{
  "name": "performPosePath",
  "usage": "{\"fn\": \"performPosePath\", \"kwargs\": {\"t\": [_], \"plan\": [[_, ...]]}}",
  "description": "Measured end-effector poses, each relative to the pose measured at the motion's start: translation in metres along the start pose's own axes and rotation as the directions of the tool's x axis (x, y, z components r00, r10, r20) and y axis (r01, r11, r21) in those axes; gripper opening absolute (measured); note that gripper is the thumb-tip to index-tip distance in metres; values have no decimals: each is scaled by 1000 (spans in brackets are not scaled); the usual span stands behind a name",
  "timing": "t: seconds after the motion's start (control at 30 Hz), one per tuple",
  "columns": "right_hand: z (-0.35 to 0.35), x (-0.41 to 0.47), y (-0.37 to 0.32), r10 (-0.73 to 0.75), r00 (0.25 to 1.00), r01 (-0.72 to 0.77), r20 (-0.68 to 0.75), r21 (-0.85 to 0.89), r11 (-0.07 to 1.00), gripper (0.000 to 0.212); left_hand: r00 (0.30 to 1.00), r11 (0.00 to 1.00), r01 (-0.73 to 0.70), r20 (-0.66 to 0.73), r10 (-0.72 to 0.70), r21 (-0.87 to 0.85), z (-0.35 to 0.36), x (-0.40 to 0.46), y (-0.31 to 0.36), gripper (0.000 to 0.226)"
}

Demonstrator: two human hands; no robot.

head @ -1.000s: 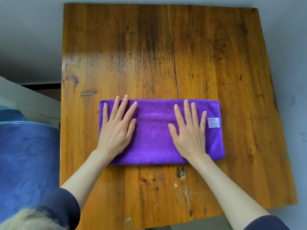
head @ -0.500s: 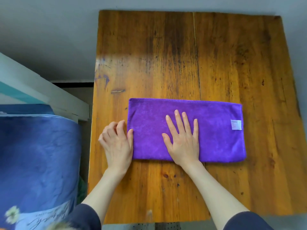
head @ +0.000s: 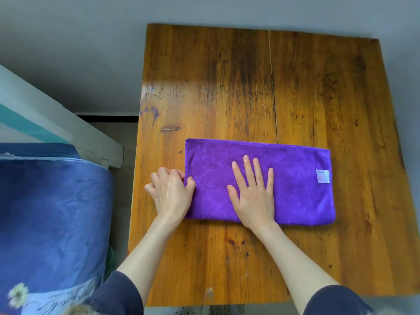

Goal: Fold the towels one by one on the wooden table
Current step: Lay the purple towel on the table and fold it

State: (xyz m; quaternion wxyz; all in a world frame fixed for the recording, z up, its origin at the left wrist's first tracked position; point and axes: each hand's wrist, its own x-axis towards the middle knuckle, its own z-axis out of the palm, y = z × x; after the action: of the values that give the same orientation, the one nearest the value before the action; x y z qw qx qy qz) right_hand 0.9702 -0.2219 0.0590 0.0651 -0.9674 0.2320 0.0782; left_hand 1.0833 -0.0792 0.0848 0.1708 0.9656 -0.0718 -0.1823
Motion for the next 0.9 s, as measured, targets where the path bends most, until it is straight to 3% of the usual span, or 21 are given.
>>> {"fn": "performPosePath", "kwargs": {"t": [0.17, 0.37, 0.5, 0.57, 0.8, 0.9], "plan": [[-6, 3, -8, -48, 998, 49, 32, -30, 998, 61, 994, 984, -31, 101, 49, -175, -18, 14, -2, 16], [-15, -5, -22, 27, 1000, -27, -2, 76, 997, 63, 962, 880, 162, 272, -40, -447, -40, 37, -13, 21], [-15, -6, -18, 23, 996, -28, 90, 46, 999, 67, 830, 787, 318, 556, 37, -528, -51, 45, -18, 29], [-13, 0, -15, 35, 988, -39, 154, 21, 999, 70, 777, 779, 345, 625, 77, -524, -54, 48, -18, 33], [-15, 8, -16, 21, 974, -8, 225, -58, 998, 71, 727, 699, 405, 672, 145, -589, -71, 46, -13, 39], [-23, 9, -18, 10, 964, -11, 266, 1, 1000, 68, 733, 688, 380, 655, 183, -618, -80, 39, -2, 37]]}}
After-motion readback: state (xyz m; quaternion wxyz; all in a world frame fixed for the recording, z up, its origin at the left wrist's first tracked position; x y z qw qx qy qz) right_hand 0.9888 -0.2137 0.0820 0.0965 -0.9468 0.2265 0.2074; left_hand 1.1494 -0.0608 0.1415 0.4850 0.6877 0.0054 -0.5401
